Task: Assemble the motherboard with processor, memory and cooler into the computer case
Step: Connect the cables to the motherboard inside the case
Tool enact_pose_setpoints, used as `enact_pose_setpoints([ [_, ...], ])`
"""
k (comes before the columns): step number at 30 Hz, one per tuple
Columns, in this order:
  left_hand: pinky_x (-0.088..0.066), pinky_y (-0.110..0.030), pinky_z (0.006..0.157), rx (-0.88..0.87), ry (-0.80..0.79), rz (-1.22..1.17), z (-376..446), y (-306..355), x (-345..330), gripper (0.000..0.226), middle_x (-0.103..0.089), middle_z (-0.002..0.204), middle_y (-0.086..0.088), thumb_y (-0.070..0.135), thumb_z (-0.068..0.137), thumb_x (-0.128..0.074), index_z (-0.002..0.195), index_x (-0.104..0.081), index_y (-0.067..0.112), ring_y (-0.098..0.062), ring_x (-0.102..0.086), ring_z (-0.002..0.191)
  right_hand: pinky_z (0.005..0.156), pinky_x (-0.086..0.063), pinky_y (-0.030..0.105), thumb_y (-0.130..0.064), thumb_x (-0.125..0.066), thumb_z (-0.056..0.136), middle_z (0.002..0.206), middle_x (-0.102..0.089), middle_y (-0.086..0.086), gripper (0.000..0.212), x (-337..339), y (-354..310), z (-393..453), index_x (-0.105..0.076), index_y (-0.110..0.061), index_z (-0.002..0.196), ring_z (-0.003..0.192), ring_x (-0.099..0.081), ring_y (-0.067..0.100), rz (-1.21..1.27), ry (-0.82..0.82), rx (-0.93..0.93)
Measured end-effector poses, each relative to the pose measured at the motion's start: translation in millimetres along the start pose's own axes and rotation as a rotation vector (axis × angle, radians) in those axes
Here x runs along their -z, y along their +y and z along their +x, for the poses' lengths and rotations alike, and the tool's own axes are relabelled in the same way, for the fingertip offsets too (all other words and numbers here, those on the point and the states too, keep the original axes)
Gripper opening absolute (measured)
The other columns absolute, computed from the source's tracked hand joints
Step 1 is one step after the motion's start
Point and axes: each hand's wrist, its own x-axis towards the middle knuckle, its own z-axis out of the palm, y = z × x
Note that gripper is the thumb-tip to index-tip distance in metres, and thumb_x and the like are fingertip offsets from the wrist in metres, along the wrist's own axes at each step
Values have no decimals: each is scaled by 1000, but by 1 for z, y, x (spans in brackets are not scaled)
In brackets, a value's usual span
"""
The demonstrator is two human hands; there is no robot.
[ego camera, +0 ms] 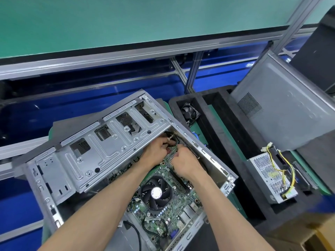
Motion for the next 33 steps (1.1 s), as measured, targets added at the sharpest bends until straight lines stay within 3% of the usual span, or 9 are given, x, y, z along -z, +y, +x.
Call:
enact_pose_setpoints([
  [3, -43, -28, 71, -4, -4, -9, 0, 0, 0, 44, -66, 121, -8, -3, 94, -41, 113, -69, 25, -16, -56, 79, 103, -44, 44, 0, -39, 87, 147, -46, 18, 65, 0, 0, 0, -29, -5, 151, 122, -54, 34, 18, -12, 8],
  [6, -42, -14, 59, -25, 21, 6, -1, 1, 3, 45, -64, 125, -6, -2, 95, -40, 111, -69, 29, 5, -57, 70, 98, -49, 44, -1, -40, 87, 143, -50, 13, 56, 0, 1, 1, -39, -5, 143, 116, -56, 31, 27, -10, 20],
  [9, -46, -14, 63, -23, 33, 31, -3, 1, 2, 43, -63, 123, -7, -2, 96, -40, 113, -69, 26, -6, -68, 82, 90, -54, 50, 0, -39, 88, 133, -53, 11, 55, 0, 1, 2, -37, -6, 143, 107, -57, 29, 54, -18, 18],
  [12, -39, -12, 48, -50, 14, 47, -2, 0, -2, 44, -65, 106, -6, -6, 94, -40, 116, -68, 19, 2, -55, 54, 96, -50, 52, 2, -38, 88, 137, -50, 13, 55, 0, 1, 3, -37, -5, 142, 114, -55, 32, 70, -34, 5],
  [17, -35, -23, 43, -40, 2, 47, -1, -2, -4, 42, -67, 88, -5, -5, 95, -41, 120, -67, 18, -1, -41, 39, 101, -47, 48, 3, -36, 89, 140, -48, 14, 66, -1, 3, 5, -23, -5, 153, 118, -53, 32, 72, -50, -11],
  [22, -42, -26, 57, -29, -13, 39, -4, 3, -2, 39, -67, 116, -11, -2, 98, -41, 120, -67, 18, -17, -53, 61, 101, -44, 41, 4, -34, 90, 142, -47, 15, 69, 0, 2, 6, -16, -5, 156, 119, -52, 29, 84, -58, -9],
  [28, -38, -26, 44, -16, -17, 71, -5, 5, -2, 40, -63, 128, -16, 0, 98, -42, 123, -66, 20, -6, -41, 42, 107, -40, 39, 3, -35, 91, 154, -36, 14, 60, 0, 3, 5, -28, 0, 150, 128, -48, 28, 82, -54, -2],
  [31, -49, -38, 51, -20, -24, 82, -7, 7, 0, 45, -60, 135, -14, -4, 96, -40, 124, -66, 19, -15, -54, 53, 104, -41, 37, 2, -36, 91, 153, -37, 12, 54, 0, 2, 5, -35, 2, 145, 126, -49, 26, 73, -52, -2],
  [33, -48, -34, 52, -27, -38, 74, -7, 7, 0, 48, -58, 138, -11, -7, 94, -38, 125, -65, 18, -15, -54, 60, 101, -46, 44, 2, -37, 91, 150, -40, 14, 56, -1, 2, 5, -34, 1, 146, 118, -55, 29, 76, -51, 7],
])
